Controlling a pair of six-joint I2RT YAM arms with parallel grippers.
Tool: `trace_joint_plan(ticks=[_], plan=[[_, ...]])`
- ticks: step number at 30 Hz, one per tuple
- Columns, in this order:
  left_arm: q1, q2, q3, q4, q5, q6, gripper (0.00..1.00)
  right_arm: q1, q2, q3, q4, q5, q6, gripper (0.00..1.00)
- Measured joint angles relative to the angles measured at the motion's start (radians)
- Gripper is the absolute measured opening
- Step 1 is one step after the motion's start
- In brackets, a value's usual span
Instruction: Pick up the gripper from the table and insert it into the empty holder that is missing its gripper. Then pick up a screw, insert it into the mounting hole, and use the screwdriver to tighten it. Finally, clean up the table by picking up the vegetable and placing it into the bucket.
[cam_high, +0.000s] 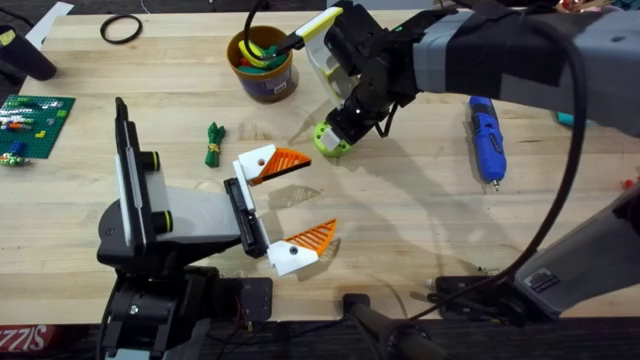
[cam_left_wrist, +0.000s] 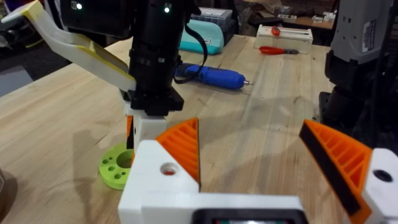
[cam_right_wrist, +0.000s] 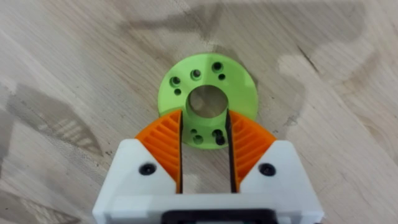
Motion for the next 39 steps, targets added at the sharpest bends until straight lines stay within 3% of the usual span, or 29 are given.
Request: trace_joint_plan(ticks=[39], plan=[[0.0, 0.001, 0.0, 0.004, 0.0, 0.0, 0.99, -0.001, 0.0, 0.051, -0.078, 0.048, -0.027, 0.37]])
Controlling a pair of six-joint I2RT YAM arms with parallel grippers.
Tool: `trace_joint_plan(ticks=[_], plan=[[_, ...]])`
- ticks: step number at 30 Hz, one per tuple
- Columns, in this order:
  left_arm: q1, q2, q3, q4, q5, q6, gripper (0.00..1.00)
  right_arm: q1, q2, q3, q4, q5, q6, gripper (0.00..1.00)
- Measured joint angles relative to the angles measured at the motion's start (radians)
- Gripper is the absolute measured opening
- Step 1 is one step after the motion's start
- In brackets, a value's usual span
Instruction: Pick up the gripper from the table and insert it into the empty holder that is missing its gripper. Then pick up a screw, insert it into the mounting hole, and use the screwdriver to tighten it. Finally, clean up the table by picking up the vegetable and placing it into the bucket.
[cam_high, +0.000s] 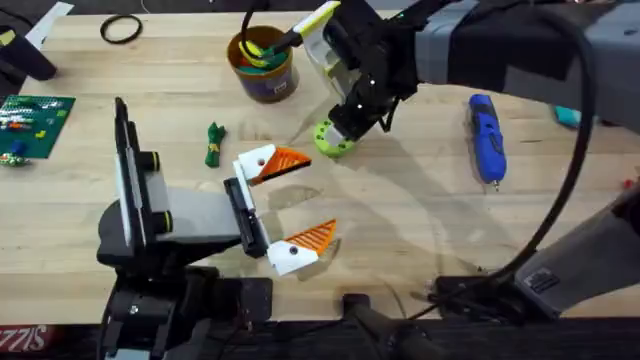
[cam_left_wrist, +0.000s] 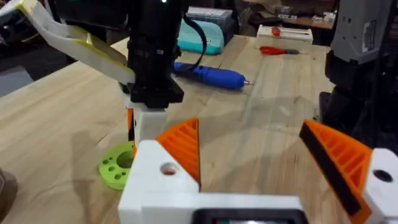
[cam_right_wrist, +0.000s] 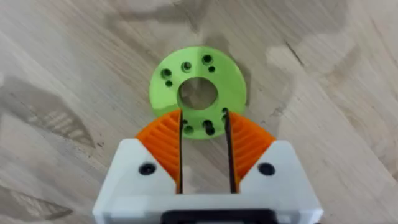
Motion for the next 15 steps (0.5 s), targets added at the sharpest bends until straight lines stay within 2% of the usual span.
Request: trace_joint_plan(ticks=[15], plan=[[0.0, 0.0, 0.0, 0.0, 0.0, 0.0, 0.99, 0.0, 0.0, 0.0, -0.028, 0.0, -0.003, 0.37]])
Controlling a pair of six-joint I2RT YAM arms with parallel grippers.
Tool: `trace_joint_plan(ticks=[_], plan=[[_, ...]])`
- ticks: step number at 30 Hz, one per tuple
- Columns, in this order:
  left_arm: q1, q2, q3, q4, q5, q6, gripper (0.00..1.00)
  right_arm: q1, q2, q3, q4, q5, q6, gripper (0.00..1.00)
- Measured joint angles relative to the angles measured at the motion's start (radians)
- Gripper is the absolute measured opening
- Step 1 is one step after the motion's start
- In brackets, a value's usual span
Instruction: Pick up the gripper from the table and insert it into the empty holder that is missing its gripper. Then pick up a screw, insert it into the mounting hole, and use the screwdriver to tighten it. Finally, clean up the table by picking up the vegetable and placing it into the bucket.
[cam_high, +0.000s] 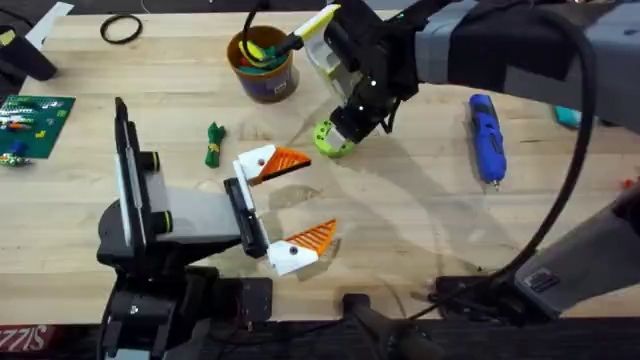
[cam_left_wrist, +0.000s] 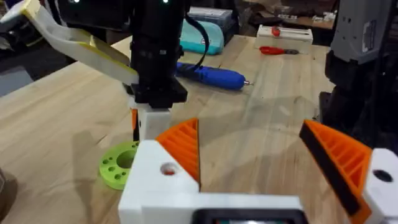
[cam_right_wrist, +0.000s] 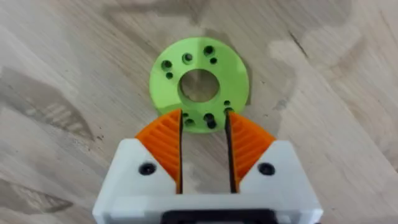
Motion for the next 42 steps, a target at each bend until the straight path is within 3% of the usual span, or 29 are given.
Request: trace_joint_plan(ticks=[17, 19, 21, 22, 42], plan=[[0.0, 0.0, 0.0, 0.0, 0.0, 0.0, 0.99, 0.0, 0.037, 0.014, 0.0, 0.002, 0.0, 0.369], [0.0, 0.0, 0.0, 0.0, 0.0, 0.0, 0.99, 0.0, 0.037, 0.014, 0.001, 0.006, -0.009, 0.248], [0.0, 0.0, 0.0, 0.0, 0.0, 0.0, 0.99, -0.001, 0.038, 0.015, 0.006, 0.012, -0.005, 0.031], [0.0, 0.0, 0.0, 0.0, 0.0, 0.0, 0.99, -0.002, 0.037, 0.015, 0.006, 0.014, -0.008, 0.01], [0.0, 0.0, 0.0, 0.0, 0.0, 0.0, 0.99, -0.003, 0.039, 0.018, 0.001, 0.016, -0.008, 0.003]])
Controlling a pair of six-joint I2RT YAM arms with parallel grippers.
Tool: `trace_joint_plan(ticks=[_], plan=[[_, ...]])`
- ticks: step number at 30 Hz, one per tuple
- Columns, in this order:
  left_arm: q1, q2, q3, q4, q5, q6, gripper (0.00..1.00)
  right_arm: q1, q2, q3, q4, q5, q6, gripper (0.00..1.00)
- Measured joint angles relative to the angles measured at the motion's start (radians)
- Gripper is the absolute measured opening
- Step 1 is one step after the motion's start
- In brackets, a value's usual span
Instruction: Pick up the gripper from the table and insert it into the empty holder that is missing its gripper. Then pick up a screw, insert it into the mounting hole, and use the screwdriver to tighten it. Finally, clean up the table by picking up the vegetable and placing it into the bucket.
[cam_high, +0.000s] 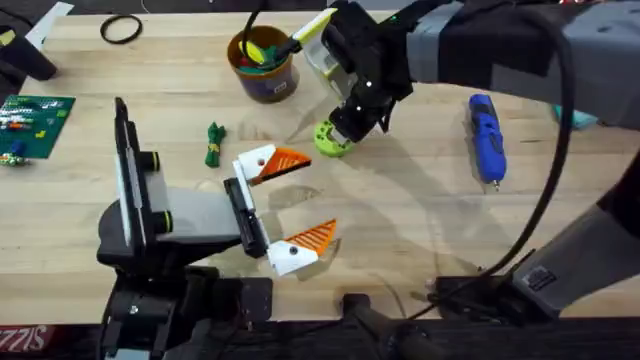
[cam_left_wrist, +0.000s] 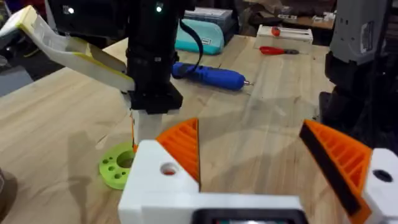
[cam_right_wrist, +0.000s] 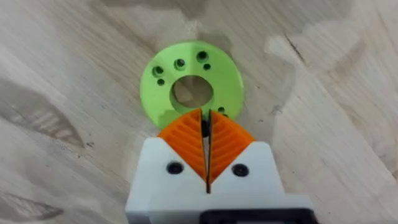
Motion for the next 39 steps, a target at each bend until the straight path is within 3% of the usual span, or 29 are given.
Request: trace_joint_plan(ticks=[26, 36, 38, 39], plan=[[0.0, 0.0, 0.0, 0.0, 0.0, 0.0, 0.99, 0.0, -0.052, 0.002, -0.049, -0.002, 0.0, 0.003], [0.0, 0.0, 0.0, 0.0, 0.0, 0.0, 0.99, 0.0, -0.053, 0.072, -0.085, -0.005, 0.0, 0.002], [0.0, 0.0, 0.0, 0.0, 0.0, 0.0, 0.99, 0.0, -0.053, 0.072, -0.091, -0.005, 0.003, 0.1], [0.0, 0.0, 0.0, 0.0, 0.0, 0.0, 0.99, 0.0, -0.053, 0.072, -0.096, -0.005, 0.001, 0.243]])
